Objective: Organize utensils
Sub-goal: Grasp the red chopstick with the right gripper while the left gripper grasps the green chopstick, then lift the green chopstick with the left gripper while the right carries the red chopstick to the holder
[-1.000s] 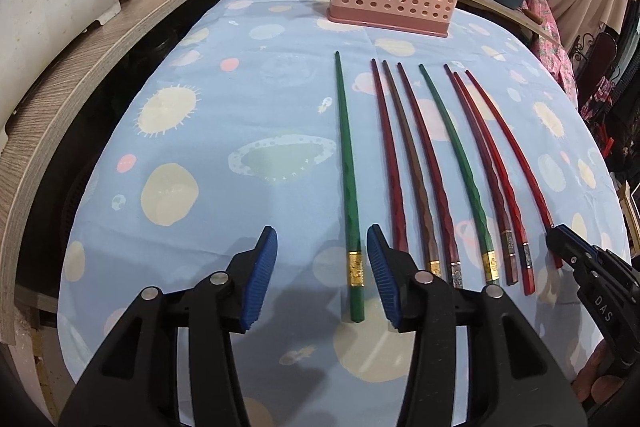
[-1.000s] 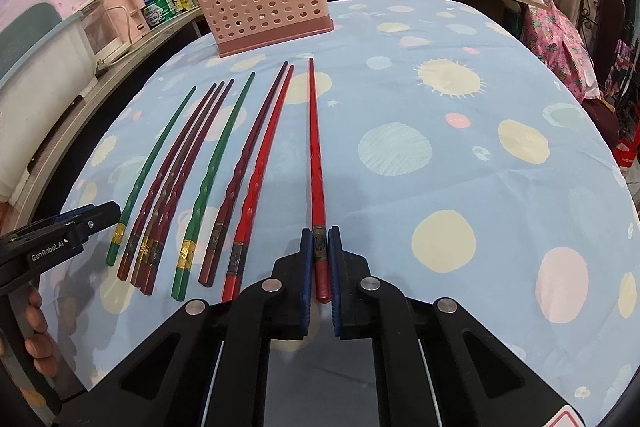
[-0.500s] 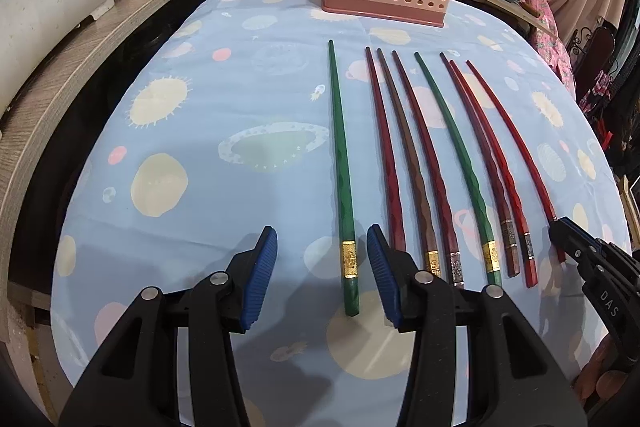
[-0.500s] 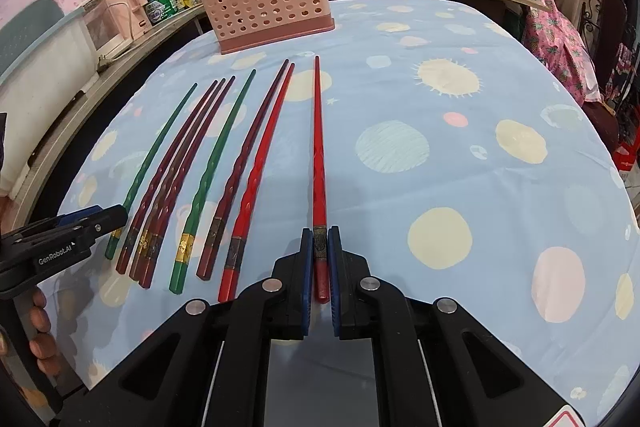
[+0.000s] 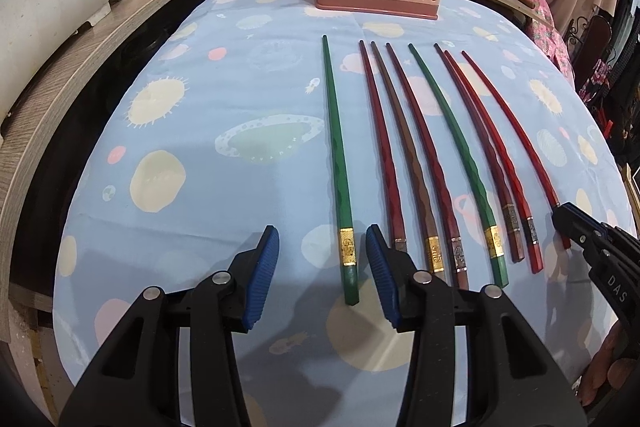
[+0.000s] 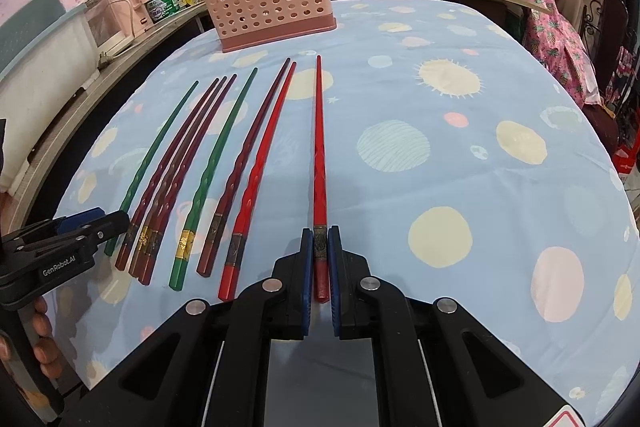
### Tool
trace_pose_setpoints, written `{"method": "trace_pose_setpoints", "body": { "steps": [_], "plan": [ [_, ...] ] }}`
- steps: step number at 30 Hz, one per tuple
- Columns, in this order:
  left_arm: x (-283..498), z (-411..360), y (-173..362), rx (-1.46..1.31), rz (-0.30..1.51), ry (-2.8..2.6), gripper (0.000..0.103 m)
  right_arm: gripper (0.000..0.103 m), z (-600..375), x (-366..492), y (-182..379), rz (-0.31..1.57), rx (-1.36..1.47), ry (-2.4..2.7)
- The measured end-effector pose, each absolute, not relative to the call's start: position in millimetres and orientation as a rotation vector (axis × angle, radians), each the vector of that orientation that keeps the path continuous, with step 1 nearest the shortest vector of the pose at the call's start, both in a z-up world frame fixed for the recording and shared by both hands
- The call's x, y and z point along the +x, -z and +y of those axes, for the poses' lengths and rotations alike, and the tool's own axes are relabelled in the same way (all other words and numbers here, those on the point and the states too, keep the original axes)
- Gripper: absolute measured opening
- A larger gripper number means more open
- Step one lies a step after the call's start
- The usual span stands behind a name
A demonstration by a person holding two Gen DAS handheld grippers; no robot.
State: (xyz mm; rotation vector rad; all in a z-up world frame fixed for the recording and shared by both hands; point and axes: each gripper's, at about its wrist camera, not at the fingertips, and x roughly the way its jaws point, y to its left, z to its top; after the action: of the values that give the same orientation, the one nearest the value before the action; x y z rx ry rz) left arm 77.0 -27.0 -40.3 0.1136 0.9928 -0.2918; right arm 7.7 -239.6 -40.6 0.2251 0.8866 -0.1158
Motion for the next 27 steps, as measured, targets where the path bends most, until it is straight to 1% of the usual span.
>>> {"method": "trace_pose_setpoints", "body": {
  "steps": [3,7,9,11,27],
  "plan": [
    [76.0,-25.3,40.1,0.117,0.988,0.284,0.036,0.007,-239.2,7.5,40.9,0.885,0.227,0.116],
    [76.1,-21.3,39.7,0.108,0.99,0.281,0.025,0.007,-239.2,7.1,41.4,0.884,0.23,0.116],
    [74.9,-20.1,39.4,0.111,0.988,0.287,0.012,0.007,-238.5,6.9,41.3,0.884,0.229,0.116],
    [74.1,-19.2,39.5,0.108,0.99,0.295,0.008,0.007,-238.9,6.8,41.2,0.884,0.228,0.116],
    [74.4,-17.4,36.6,0.097,1.008,0.315,0.007,0.007,-241.1,0.8,35.7,0.874,0.247,0.107]
  ]
}}
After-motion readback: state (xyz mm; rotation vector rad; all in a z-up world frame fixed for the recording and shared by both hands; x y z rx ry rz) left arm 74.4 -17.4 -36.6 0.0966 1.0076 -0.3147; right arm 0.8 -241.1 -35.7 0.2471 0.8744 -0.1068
